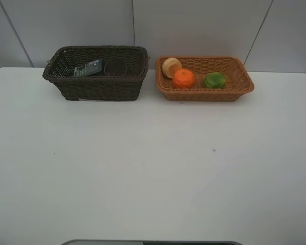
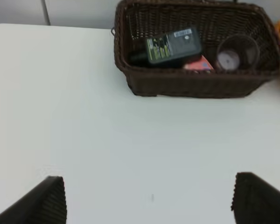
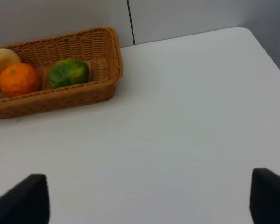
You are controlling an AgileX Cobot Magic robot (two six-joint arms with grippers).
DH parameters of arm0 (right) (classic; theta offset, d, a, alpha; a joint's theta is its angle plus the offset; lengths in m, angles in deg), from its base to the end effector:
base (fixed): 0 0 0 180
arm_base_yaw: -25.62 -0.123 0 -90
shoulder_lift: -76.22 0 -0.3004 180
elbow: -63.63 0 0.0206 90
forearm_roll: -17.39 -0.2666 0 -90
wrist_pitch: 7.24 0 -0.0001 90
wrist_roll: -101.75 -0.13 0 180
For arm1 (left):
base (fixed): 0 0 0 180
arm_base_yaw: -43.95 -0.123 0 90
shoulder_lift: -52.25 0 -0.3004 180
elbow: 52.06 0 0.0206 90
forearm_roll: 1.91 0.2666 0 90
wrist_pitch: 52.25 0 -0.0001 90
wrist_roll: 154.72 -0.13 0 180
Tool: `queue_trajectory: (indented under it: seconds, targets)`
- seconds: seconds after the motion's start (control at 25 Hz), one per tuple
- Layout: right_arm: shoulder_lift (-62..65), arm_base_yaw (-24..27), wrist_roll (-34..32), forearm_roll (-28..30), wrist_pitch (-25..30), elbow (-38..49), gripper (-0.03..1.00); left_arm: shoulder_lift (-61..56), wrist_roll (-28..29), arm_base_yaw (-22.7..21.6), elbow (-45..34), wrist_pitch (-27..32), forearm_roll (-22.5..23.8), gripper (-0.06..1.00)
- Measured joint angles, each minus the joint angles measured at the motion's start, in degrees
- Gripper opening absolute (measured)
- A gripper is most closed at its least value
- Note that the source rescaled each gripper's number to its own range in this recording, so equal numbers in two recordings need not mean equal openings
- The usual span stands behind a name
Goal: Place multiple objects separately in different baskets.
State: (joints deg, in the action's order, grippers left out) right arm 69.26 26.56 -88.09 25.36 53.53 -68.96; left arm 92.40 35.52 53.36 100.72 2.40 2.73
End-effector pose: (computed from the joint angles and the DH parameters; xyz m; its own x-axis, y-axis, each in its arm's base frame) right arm 0.0232 -0.0161 0.2770 -0.4057 0.1092 -0.9074 0.1688 0.9847 0.0430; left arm 0.1184 -0.0109 0.3696 -0.5314 -0.0448 -0.8459 0.0384 0.9963 -0.0769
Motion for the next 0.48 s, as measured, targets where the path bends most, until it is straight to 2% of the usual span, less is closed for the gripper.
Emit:
queue_trajectory:
  seconds: [0.2, 0.48]
  targets:
    - [0.00, 0.00, 0.00, 0.00, 0.00, 0.00, 0.87, -13.49, -2.62, 0.00, -6.93, 4.95, -1.18, 0.91]
    - [0.00, 0.00, 0.00, 0.00, 0.00, 0.00, 0.87, -27.22, -5.67, 0.00, -16.14, 5.70, -1.12, 0.91]
